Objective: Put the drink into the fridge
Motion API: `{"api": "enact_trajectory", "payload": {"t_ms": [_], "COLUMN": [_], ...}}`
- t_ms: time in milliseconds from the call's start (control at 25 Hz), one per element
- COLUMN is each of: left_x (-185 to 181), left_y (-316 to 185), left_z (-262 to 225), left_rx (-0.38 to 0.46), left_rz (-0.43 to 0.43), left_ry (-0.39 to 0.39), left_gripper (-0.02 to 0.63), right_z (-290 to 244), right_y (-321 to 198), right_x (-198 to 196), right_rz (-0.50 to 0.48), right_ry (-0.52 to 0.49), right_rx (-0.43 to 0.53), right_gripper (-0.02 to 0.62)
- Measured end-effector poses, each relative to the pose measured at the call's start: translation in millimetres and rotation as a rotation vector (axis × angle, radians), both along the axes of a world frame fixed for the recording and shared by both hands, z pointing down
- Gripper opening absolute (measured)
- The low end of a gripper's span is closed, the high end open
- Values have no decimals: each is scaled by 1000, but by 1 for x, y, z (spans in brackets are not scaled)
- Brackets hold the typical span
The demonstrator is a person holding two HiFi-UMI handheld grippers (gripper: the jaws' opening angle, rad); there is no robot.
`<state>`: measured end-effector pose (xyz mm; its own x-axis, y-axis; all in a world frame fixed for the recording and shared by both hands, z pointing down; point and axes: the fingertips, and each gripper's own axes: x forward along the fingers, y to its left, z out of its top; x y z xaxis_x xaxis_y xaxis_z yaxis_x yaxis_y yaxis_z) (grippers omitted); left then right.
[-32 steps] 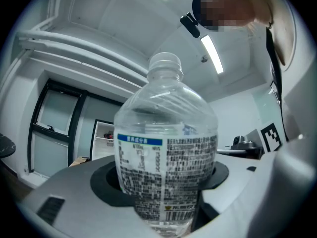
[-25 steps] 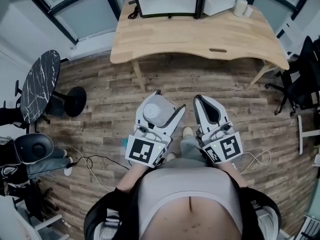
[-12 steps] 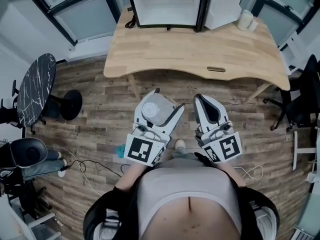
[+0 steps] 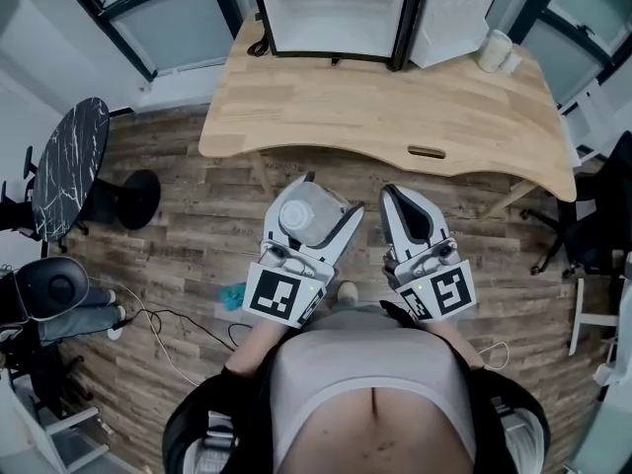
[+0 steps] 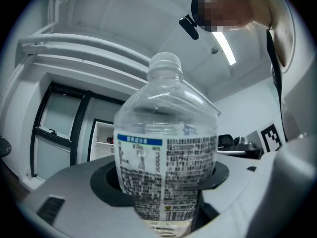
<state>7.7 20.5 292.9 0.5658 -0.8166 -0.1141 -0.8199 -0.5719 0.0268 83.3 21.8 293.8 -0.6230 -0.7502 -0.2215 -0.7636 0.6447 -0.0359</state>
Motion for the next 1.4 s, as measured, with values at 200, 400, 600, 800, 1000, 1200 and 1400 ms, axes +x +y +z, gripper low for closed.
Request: {"api": "enact_trajectory", "payload": {"t_ms": [200,400,600,800,1000,1200,1400], "left_x": [2,-1,-2,-3,0,4,3], "left_y": [-11,-15,-18,-15,-13,-13,-13], "left_z": [1,0,0,1,6,9,13], "left_rx": [-1,1,-3,-2,-12,-23,-43], "left_rz": [-12,-16,-4,1,-3,-18,-38], "left_ry": [-6,1,0,-6,-5,-5,-8], "left_gripper": [333,333,333,333,333,333,333], "right_z": [3,3,3,5,7,9,14], "right_y": [-13,-18,-21,-18,-17,-15,-18], "right_x": [-2,-5,-9,-11,-8,-1,1], "right_rz": [-22,-23,-22,-24,-27,-35,-45], "right_ry": [-2,-2,2,-3,4,-5,-14], "right_rx": [-6,-7,-13,-19,-22,-27,-38], "right_gripper": [31,31,31,31,31,31,31]}}
